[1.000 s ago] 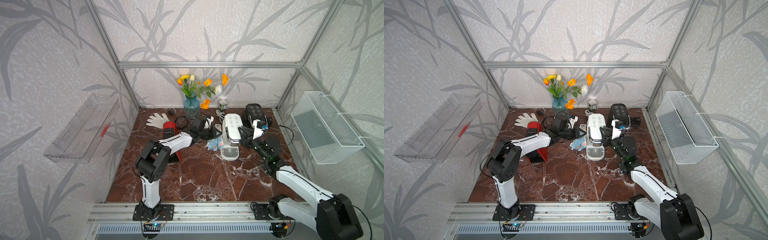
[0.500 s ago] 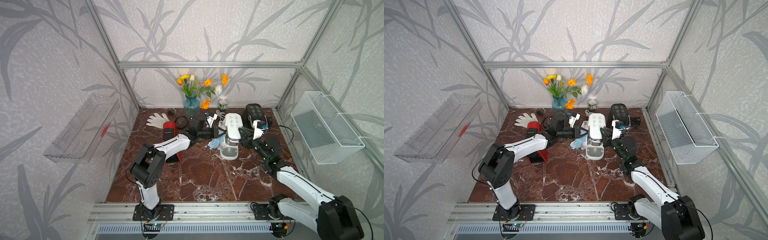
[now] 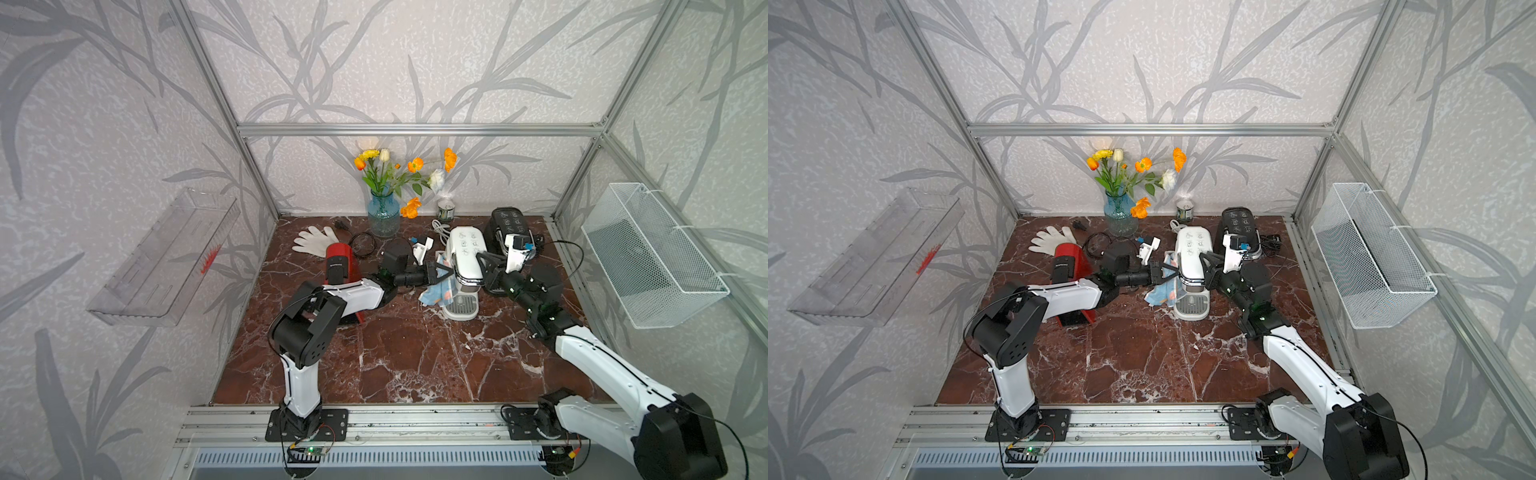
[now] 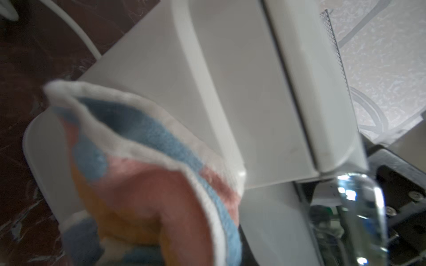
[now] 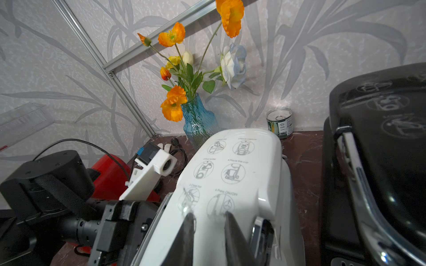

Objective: Wipe the surface of a coffee machine
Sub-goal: Wipe the dirt from the surface of the coffee machine.

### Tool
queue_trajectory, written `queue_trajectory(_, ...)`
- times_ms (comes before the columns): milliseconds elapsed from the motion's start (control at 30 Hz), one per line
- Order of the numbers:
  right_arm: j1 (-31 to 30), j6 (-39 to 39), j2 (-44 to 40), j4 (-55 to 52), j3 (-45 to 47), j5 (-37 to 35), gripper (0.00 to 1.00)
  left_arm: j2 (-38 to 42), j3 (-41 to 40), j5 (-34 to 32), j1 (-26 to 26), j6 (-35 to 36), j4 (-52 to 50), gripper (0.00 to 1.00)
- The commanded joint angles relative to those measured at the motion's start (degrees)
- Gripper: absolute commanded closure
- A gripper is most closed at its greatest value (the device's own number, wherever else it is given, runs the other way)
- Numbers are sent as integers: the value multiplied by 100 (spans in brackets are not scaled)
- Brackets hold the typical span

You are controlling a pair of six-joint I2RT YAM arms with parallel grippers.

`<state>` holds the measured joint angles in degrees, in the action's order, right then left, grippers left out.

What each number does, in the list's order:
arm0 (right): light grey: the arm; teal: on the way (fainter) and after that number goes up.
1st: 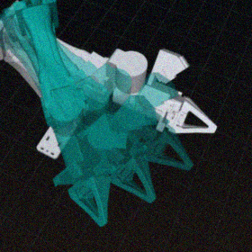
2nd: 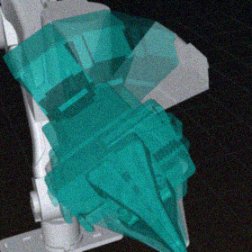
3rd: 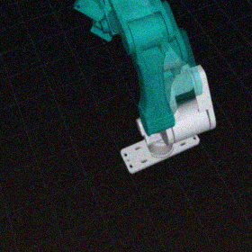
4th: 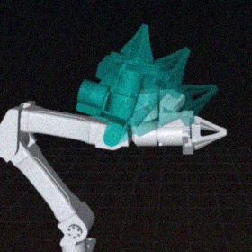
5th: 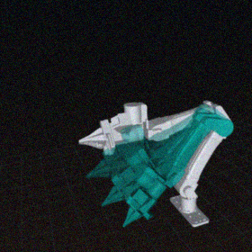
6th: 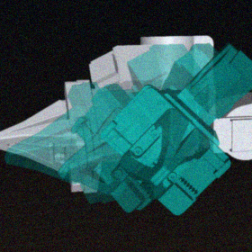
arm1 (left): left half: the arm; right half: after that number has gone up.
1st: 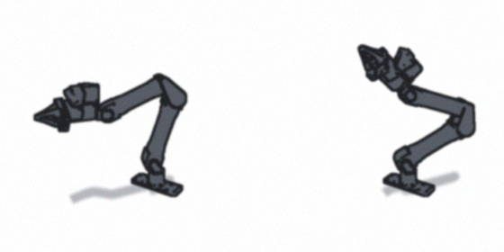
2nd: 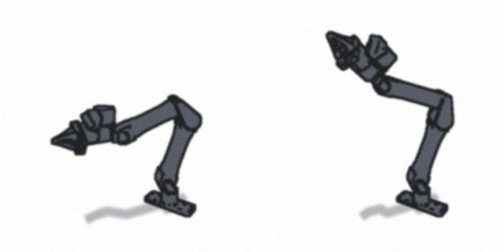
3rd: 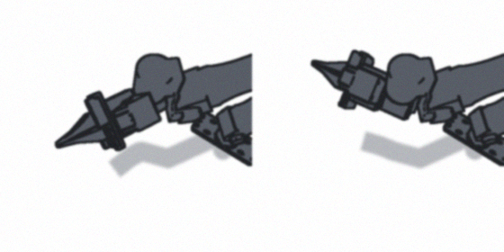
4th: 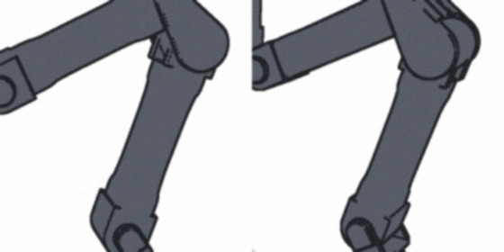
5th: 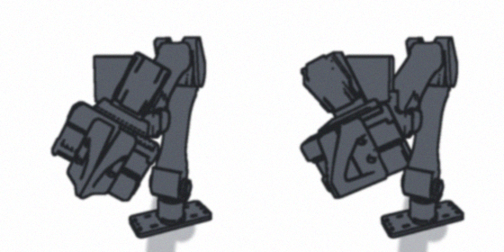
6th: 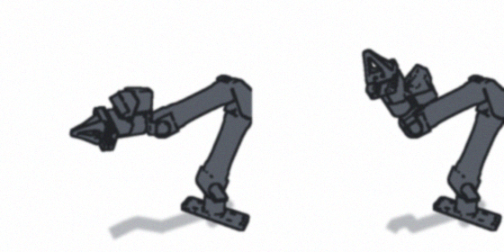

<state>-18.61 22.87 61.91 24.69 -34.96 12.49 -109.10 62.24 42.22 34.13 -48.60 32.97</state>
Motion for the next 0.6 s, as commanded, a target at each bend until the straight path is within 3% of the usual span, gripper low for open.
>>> queue_trajectory(0,-29,139,140,-920,77,187,75,-270,117,-424,111,43,-113,100)
queue_trajectory(133,-29,71,54,-1074,69,115,75,-620,146,-689,118,-73,-331,100)
queue_trajectory(267,-29,-3,24,-1203,-5,91,75,-652,321,-1503,94,333,-1720,100)
queue_trajectory(567,154,-64,-66,-1744,-462,-207,75,-514,265,-1590,-252,420,-2110,100)
